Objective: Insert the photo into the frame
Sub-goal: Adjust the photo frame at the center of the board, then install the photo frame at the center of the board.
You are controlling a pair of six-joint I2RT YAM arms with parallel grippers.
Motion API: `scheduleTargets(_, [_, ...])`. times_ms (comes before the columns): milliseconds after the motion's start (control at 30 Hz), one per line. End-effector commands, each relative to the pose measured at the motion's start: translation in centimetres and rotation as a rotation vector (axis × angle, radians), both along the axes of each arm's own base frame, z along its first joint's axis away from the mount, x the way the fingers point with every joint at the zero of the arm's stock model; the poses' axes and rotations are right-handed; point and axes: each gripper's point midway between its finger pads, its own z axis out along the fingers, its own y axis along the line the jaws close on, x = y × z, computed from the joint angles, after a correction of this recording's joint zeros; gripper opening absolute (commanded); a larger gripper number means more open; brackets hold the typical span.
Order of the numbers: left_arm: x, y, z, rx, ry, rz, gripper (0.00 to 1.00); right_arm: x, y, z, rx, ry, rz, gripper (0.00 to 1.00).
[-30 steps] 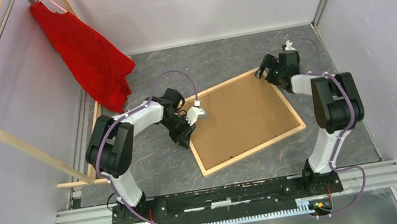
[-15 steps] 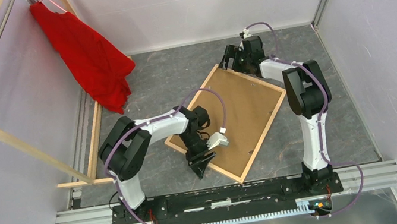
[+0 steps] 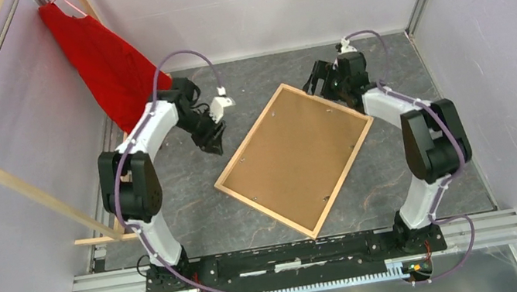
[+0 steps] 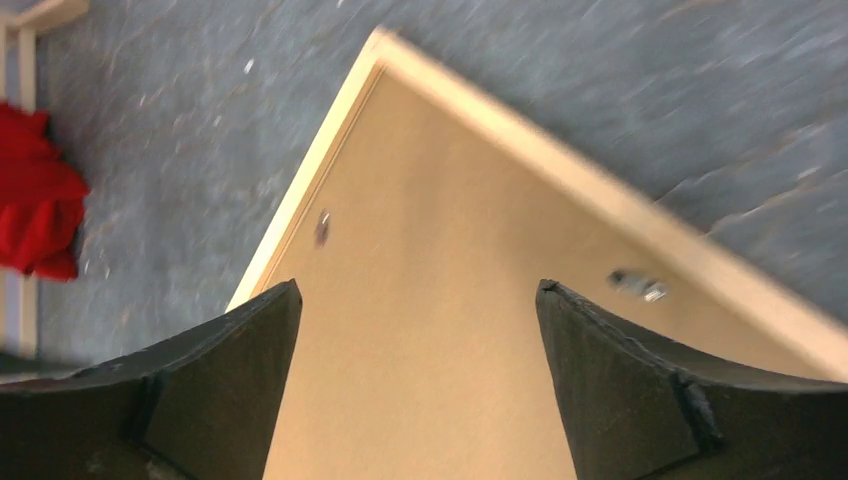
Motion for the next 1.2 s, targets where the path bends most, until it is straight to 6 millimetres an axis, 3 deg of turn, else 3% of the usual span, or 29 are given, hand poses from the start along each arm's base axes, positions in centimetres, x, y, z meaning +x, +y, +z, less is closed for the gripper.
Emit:
scheduleTargets(0, [3.4,0.8,-4.6,0.003,0.081,0.148,0.42,-4.7,5.5,0.8,0.104,-0.024,0.113,0.91])
scheduleTargets(67, [3.0,0.5,-5.9,-0.031,0.138,0.155,0.37,-7.5,8.6,0.1,0.151,-0.001,0.189,0.83])
scheduleTargets(200, [0.8,-0.6,-5.9,-0.122,0.218,0.11,0.31,-11.7,13.3,-1.3,0.228,0.035,0.281,0.61])
scheduleTargets(300, [-0.3,-0.9,-5.8,-0.151,0.242,0.089,0.27,-13.4,16.8,-1.7,0.25,0.057,0.352,0.38])
scheduleTargets(433, [-1.6,-0.8,-6.1,-0.157,0.273,0.066,0.25,-14.4,20.7,-3.1,0.253,0.101,0.419,0.21])
scheduleTargets(700, [-2.6,-0.6,-6.5,-0.152,0.27,0.06,0.25,-15.6,24.8,-5.2,0.295,0.168,0.472,0.15])
scheduleTargets(967, [-3.0,-0.6,-6.9,-0.154,0.268,0.062,0.24,-16.4,25.4,-6.7,0.285,0.203,0.478,0.14])
scheduleTargets(1167, [-3.0,-0.6,-6.9,-0.151,0.268,0.061,0.24,-15.6,25.5,-7.2,0.262,0.197,0.459,0.14])
